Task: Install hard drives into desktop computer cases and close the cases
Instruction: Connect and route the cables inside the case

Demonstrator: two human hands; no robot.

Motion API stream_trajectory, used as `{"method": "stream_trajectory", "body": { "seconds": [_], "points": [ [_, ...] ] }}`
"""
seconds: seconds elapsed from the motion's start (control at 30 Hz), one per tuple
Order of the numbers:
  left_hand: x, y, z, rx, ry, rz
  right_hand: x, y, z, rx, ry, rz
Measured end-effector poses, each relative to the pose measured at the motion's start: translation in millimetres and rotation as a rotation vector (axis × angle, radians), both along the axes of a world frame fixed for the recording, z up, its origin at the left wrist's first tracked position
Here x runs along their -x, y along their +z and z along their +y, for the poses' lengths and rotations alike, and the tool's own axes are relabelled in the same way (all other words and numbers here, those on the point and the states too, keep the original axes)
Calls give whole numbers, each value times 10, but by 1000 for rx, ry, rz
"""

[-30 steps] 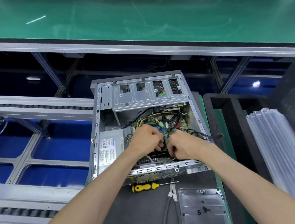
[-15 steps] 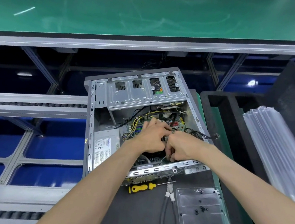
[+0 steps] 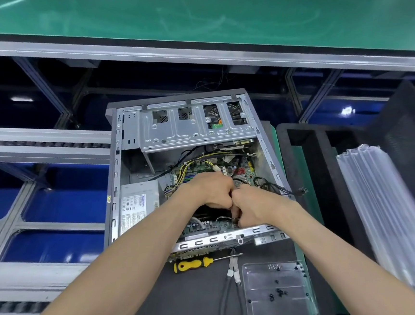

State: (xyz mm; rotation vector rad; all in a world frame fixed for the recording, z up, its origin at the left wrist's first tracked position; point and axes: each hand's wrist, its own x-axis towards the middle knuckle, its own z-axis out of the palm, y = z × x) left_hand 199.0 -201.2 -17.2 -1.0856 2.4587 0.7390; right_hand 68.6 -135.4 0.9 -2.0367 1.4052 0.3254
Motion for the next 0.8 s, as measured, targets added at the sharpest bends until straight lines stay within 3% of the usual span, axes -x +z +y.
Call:
{"method": "stream_trajectory", "body": {
  "seconds": [0.2,0.37,0.63,0.8],
  "points": [
    [-11,3,-17,-9,3,28,-7,26,6,34,-13,-9],
    [27,-80,38,111,-12,33,-16,38,10,91,-34,-6],
    [39,-132,-76,-37,294,459,-38,29,-18,-52,-1,-31],
    [54,-108,-100,-29,486,630,-43,-31,-41,-9,13,34]
  ]
}}
